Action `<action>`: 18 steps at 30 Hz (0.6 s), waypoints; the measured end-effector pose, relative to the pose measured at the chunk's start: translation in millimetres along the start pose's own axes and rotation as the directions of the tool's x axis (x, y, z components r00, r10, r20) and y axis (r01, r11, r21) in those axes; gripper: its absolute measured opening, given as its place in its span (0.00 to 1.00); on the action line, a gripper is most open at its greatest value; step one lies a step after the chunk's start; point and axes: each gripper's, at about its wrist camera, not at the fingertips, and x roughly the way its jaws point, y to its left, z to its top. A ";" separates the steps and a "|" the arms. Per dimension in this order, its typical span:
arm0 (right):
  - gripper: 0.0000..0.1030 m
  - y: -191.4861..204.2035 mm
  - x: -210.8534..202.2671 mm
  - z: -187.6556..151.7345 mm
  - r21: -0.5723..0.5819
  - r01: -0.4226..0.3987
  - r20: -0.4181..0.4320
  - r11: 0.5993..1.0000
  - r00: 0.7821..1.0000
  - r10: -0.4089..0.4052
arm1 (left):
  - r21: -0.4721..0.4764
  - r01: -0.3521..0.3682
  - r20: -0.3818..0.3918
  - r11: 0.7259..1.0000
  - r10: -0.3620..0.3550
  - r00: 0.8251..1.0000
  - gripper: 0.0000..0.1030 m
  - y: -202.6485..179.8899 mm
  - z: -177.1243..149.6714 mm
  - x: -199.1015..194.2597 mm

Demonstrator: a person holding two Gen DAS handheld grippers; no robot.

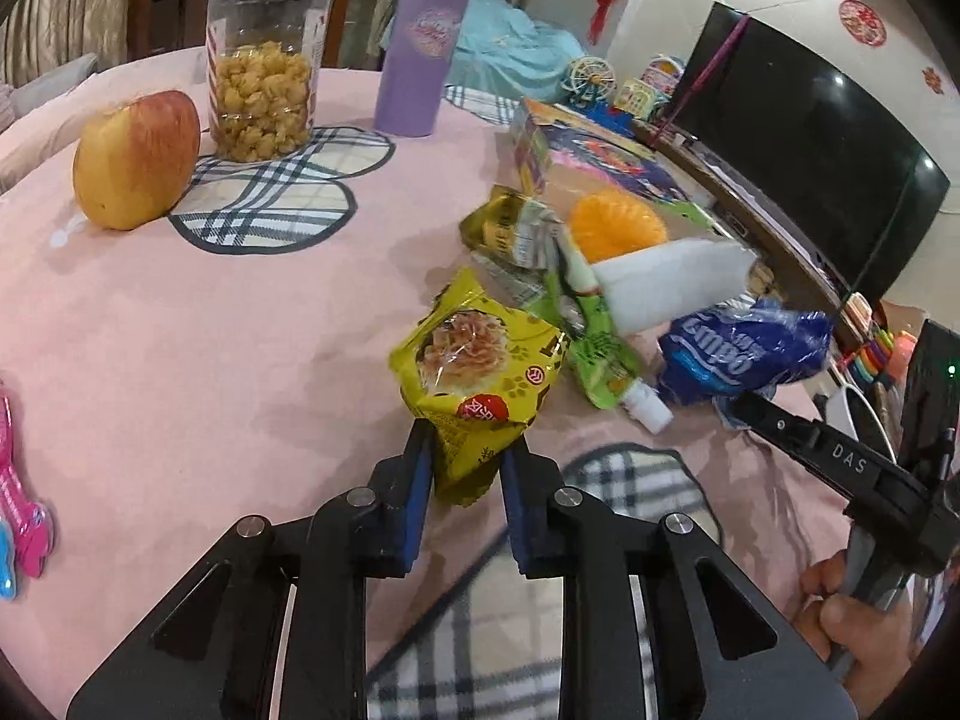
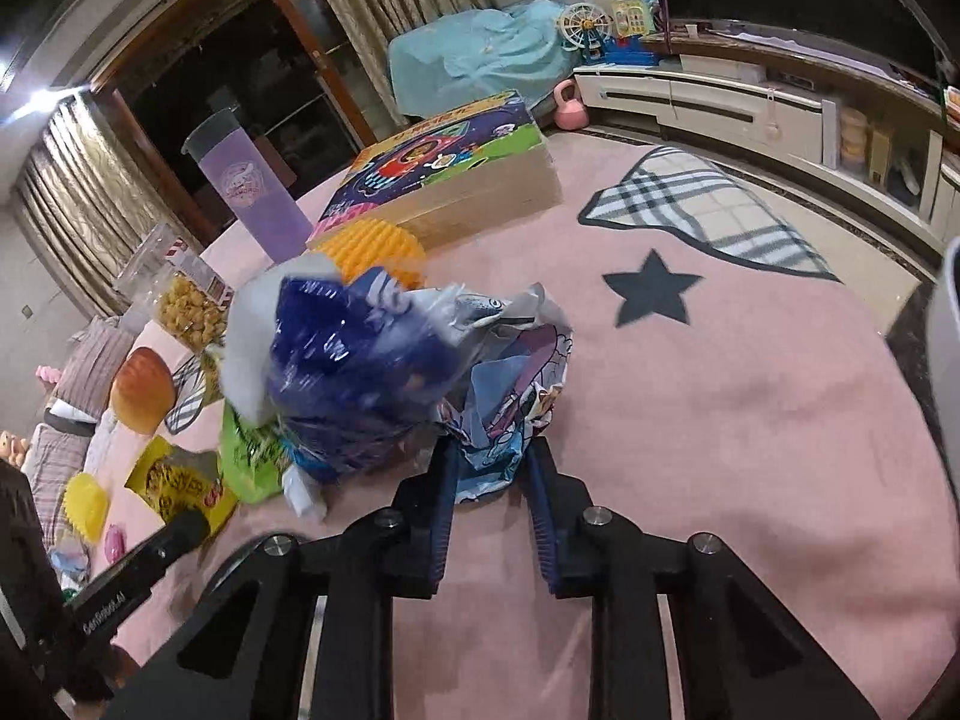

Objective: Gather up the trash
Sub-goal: 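Grasp the yellow snack bag with the left tool while the right tool grasps the crumpled paper wrapper, then carry the yellow snack bag and crumpled wrapper over the trash bin with both tools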

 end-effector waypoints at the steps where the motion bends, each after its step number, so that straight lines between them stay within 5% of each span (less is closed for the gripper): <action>1: 0.22 -2.6 -4.8 -2.5 0.001 0.002 0.004 1.000 1.000 -0.002 | 0.003 0.004 0.000 1.000 -0.004 1.000 0.19 -1.1 -1.7 -1.8; 18: 0.21 -62.7 -86.0 -46.8 0.095 0.038 0.058 0.995 0.997 -0.043 | 0.143 0.174 -0.067 0.974 -0.165 0.984 0.18 -81.4 -51.6 -30.2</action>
